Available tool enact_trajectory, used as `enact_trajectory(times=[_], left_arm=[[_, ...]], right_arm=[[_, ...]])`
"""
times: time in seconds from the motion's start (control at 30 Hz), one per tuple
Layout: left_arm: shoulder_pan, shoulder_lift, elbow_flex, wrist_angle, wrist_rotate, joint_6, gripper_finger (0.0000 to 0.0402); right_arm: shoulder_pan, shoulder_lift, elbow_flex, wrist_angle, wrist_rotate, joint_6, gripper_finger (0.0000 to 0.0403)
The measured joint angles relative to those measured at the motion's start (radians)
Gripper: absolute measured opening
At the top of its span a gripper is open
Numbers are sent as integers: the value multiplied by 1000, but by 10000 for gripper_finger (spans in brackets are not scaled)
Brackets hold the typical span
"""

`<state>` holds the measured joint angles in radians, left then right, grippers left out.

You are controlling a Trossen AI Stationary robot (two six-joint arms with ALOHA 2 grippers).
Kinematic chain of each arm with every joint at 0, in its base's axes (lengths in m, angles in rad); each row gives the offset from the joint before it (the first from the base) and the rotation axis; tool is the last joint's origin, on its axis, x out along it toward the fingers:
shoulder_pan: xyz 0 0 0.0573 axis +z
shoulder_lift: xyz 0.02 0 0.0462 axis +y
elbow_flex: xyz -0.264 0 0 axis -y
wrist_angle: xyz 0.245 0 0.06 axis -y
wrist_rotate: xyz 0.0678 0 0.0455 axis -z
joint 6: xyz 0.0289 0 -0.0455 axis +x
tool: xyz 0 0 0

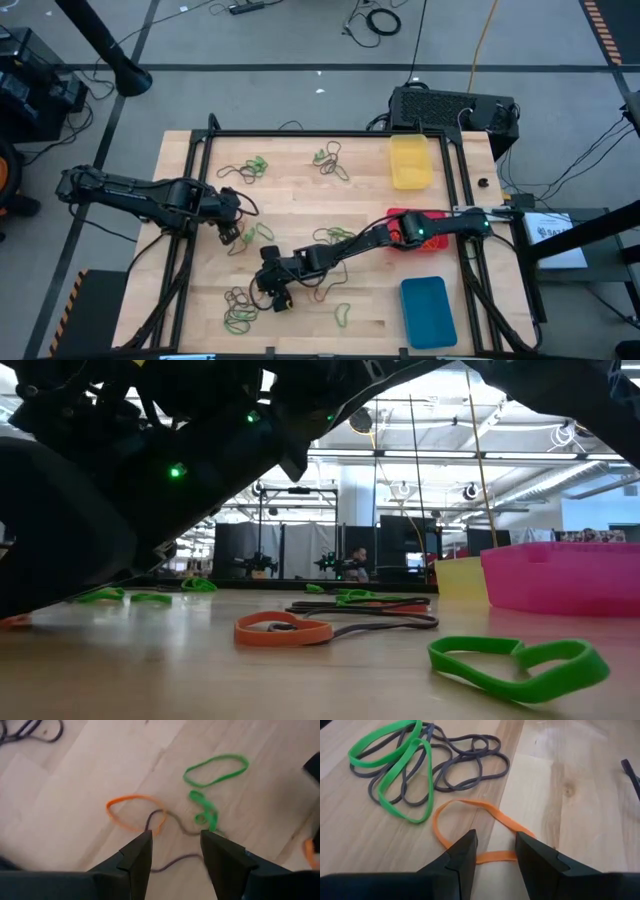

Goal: Sort rubber bands into baskets
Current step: Put the orange rubber band into the red bin

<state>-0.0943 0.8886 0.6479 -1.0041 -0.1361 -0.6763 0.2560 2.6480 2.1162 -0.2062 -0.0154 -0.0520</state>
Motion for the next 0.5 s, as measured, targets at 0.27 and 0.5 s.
enact_trajectory(times=[0.27, 0.5], left_arm=[[0, 1, 0, 102, -3, -52, 175], [0, 1, 0, 107, -3, -52, 175]], right_arm=[[-8, -28, 0, -146, -47, -10, 134], [-26, -33, -2, -168, -109, -41, 103]])
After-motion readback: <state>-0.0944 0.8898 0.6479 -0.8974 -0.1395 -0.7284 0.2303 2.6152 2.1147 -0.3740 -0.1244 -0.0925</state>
